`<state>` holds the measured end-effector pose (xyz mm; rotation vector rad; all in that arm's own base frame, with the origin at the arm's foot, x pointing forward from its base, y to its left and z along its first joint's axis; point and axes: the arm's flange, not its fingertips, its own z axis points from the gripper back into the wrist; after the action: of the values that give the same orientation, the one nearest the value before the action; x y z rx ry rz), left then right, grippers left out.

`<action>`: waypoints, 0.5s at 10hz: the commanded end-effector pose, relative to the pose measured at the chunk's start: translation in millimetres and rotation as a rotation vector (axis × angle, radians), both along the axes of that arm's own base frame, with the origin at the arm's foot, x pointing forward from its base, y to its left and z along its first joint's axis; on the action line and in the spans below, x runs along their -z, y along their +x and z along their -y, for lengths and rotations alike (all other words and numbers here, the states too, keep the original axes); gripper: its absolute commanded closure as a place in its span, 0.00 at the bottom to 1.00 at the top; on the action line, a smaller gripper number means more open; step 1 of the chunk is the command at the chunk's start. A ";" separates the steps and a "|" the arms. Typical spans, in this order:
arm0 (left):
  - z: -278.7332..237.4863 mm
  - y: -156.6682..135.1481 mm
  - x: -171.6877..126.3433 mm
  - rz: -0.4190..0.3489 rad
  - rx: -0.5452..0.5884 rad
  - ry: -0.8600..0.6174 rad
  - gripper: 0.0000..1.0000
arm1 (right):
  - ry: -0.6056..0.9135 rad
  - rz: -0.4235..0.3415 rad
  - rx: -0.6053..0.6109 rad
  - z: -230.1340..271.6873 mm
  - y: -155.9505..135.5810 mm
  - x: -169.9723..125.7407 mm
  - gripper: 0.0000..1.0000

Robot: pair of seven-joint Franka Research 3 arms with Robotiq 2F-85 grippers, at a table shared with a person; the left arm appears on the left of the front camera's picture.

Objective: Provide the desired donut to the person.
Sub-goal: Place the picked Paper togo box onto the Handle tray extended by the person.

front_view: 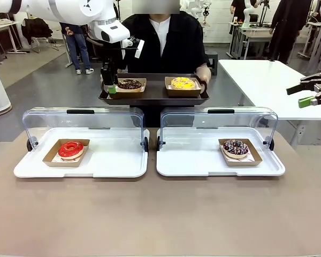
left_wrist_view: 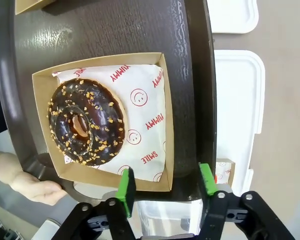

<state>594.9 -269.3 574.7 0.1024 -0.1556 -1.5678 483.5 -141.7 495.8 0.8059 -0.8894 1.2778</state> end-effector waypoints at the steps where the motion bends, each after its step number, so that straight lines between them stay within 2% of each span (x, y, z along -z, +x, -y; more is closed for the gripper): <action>1: -3.7 -1.1 -6.6 0.001 0.021 -0.023 0.00 | 0.006 -0.001 -0.004 -1.4 -0.7 0.2 0.00; 3: -3.4 -1.5 -6.6 -0.013 0.021 -0.025 0.00 | 0.006 -0.001 -0.004 -1.4 -0.7 0.2 0.00; 5: -3.7 -6.2 -8.1 -0.043 0.026 -0.036 0.08 | 0.006 -0.001 -0.004 -1.4 -0.7 0.2 0.00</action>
<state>592.9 -270.5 575.7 0.0780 -0.1587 -1.5693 483.5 -141.7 495.8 0.8059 -0.8894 1.2778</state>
